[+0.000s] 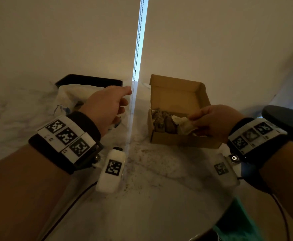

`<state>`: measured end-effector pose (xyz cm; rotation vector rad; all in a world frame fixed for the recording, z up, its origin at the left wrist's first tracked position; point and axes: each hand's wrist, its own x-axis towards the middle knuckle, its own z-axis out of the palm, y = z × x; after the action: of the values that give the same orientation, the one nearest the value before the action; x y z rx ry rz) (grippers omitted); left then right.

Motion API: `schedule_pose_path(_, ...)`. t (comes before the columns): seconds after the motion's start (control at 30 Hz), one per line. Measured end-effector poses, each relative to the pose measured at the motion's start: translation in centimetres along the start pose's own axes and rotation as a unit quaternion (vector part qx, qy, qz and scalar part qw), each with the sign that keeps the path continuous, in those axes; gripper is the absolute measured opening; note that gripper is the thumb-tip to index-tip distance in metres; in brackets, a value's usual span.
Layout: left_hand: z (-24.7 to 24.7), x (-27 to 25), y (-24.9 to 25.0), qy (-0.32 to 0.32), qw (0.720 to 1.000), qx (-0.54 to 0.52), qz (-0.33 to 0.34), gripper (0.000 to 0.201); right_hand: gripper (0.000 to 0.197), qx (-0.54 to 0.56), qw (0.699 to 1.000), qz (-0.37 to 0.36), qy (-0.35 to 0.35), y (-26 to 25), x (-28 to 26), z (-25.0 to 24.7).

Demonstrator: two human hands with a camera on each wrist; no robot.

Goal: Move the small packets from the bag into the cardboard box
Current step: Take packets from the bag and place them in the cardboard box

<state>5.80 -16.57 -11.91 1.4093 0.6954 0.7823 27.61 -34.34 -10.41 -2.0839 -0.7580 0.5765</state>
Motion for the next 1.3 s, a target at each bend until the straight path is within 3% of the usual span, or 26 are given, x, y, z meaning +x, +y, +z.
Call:
schedule_pose_path(0.13, 0.2, -0.4, 0.2, -0.002, 0.999, -0.045, -0.024, 0.034, 0.016, -0.201, 0.979, -0.013, -0.024, -0.6, 0.0, 0.2)
schedule_pose_path(0.3, 0.2, -0.3, 0.3, 0.006, 0.998, -0.056, -0.031, 0.03, 0.019, -0.292, 0.955, -0.023, -0.035, -0.9, 0.0, -0.1)
schedule_pose_path(0.43, -0.3, 0.0, 0.4, 0.0, 0.999, -0.032, -0.017, 0.033, 0.021, -0.386, 0.92, -0.06, 0.012, -1.4, -0.8, -0.2)
schedule_pose_path(0.53, -0.8, 0.4, 0.6, 0.036, 0.999, -0.008, 0.011, 0.032, 0.026, -0.312, 0.944, -0.087, 0.067, -2.2, -1.3, -0.3)
schedule_pose_path(0.63, -2.1, 0.9, 1.1, 0.067, 0.996, 0.013, 0.053, 0.012, 0.018, -0.242, 0.956, -0.139, 0.09, -3.6, -1.5, 1.0)
schedule_pose_path(0.7, -3.0, 1.0, 1.7, 0.072, 0.996, 0.001, 0.059, 0.019, 0.011, -0.131, 0.978, -0.149, 0.063, -4.9, -1.8, 2.8)
schedule_pose_path(0.8, -4.0, 0.6, 2.9, 0.07, 0.995, -0.073, 0.021, 0.031, 0.02, -0.001, 0.991, -0.135, -0.004, -6.6, -1.5, 6.0)
schedule_pose_path(0.9, -5.5, 0.5, 3.4, 0.062, 0.991, -0.119, -0.021, 0.038, 0.007, 0.111, 0.985, -0.094, -0.091, -8.6, -1.4, 9.7)
schedule_pose_path(1.0, -7.3, 0.5, 3.5, 0.091, 0.989, -0.107, -0.043, 0.035, 0.0, 0.186, 0.973, -0.024, -0.135, -9.9, -0.9, 12.7)
schedule_pose_path(1.1, -9.0, 0.5, 3.2, 0.102, 0.984, -0.125, -0.069, 0.038, 0.006, 0.247, 0.953, 0.033, -0.171, -10.3, -0.2, 15.2)
schedule_pose_path(1.2, -9.9, 0.2, 2.6, 0.074, 0.982, -0.137, -0.106, 0.051, 0.015, 0.253, 0.953, 0.035, -0.16, -10.3, 0.9, 16.9)
schedule_pose_path(1.3, -9.9, 0.5, 1.9, 0.064, 0.981, -0.127, -0.13, 0.058, 0.011, 0.25, 0.955, 0.047, -0.15, -9.9, 1.3, 17.4)
